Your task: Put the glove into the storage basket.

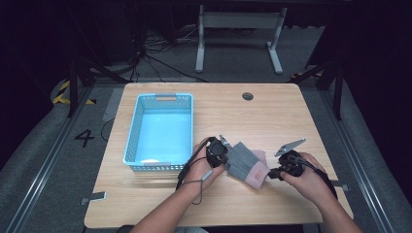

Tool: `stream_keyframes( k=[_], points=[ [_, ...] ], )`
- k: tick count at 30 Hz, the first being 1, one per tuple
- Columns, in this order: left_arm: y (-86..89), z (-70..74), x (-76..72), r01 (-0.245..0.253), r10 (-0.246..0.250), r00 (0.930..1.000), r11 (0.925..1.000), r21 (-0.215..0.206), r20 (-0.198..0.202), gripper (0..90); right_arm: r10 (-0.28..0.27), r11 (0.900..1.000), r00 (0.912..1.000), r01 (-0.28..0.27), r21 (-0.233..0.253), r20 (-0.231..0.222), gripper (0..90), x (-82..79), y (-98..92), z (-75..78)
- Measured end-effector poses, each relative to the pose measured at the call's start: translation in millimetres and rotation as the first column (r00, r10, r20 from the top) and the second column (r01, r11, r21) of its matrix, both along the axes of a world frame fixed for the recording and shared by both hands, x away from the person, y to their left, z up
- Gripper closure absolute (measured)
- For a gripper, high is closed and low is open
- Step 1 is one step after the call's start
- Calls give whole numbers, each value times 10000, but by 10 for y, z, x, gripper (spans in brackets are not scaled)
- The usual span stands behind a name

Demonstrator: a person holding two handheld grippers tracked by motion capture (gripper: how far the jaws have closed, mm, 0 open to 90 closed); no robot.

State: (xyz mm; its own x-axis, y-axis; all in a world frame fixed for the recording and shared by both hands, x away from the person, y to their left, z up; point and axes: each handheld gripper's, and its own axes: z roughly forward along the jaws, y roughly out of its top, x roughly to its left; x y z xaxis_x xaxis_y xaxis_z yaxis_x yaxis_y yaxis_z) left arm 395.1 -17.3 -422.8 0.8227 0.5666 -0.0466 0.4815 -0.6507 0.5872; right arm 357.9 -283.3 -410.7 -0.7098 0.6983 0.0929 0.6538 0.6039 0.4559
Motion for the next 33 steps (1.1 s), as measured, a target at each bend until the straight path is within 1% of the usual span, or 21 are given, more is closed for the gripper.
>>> stream_keyframes(
  k=[5, 9, 12, 15, 19, 25, 33],
  points=[
    [24, 88, -85, 58, -57, 9999, 9999, -116, 121, 886, -134, 9998, 9997, 130, 156, 212, 863, 10, -38, 90],
    [39, 135, -144, 121, -117, 9998, 9997, -207, 188, 886, -373, 9986, 9982, 355, 392, 479, 865, 37, -78, 169],
    [55, 161, -176, 124, -117, 9997, 9995, -276, 230, 886, -479, 9975, 9968, 444, 552, 636, 866, 65, -101, 226],
    [69, 182, -207, 125, -117, 9996, 9993, -339, 243, 886, -485, 9970, 9960, 438, 641, 746, 867, 92, -105, 250],
    [84, 198, -242, 136, -126, 9996, 9991, -402, 245, 886, -551, 9961, 9939, 482, 734, 955, 868, 138, -105, 259],
    [99, 211, -283, 200, -192, 9996, 9991, -382, 201, 886, -649, 9946, 9924, 558, 877, 1049, 869, 223, -104, 243],
    [89, 191, -289, 180, -175, 9997, 9992, -360, 147, 886, -827, 9905, 9925, 718, 1175, 903, 870, 379, -117, 161]
  ],
)
